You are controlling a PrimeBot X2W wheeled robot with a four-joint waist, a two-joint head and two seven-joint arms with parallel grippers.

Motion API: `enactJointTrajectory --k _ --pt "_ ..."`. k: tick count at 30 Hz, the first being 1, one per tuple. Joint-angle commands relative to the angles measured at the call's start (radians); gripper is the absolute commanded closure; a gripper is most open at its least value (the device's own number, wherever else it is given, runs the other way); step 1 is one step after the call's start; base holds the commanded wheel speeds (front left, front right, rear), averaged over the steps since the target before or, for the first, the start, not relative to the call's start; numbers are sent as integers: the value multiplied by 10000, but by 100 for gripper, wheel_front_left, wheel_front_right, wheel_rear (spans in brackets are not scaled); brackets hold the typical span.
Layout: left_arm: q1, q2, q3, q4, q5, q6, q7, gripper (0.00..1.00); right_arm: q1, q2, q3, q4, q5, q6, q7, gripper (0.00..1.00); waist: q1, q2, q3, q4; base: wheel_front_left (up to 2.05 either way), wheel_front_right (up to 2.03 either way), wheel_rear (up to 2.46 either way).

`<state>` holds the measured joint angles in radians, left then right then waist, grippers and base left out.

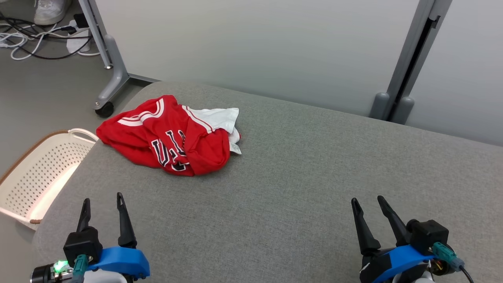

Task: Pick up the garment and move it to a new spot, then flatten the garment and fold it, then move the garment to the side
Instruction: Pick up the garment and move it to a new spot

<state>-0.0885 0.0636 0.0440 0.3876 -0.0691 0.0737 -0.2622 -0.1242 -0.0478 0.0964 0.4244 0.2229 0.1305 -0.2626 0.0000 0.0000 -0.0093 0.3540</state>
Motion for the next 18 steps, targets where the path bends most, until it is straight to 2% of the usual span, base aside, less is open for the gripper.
enactJointTrajectory --k 1,9,18 --pt "41 57 51 -66 10 12 -37 0 21 -46 -6 -23 14 4 -35 0 0 0 71 186 0 0 0" --pt "101 118 173 -88 32 -40 -36 0 22 -46 -12 -41 69 4 -35 0 0 0 113 680 0 0 0" --pt "127 121 298 -134 30 -22 -36 0 -88 -46 125 25 125 4 -35 0 0 0 181 693 0 0 0"
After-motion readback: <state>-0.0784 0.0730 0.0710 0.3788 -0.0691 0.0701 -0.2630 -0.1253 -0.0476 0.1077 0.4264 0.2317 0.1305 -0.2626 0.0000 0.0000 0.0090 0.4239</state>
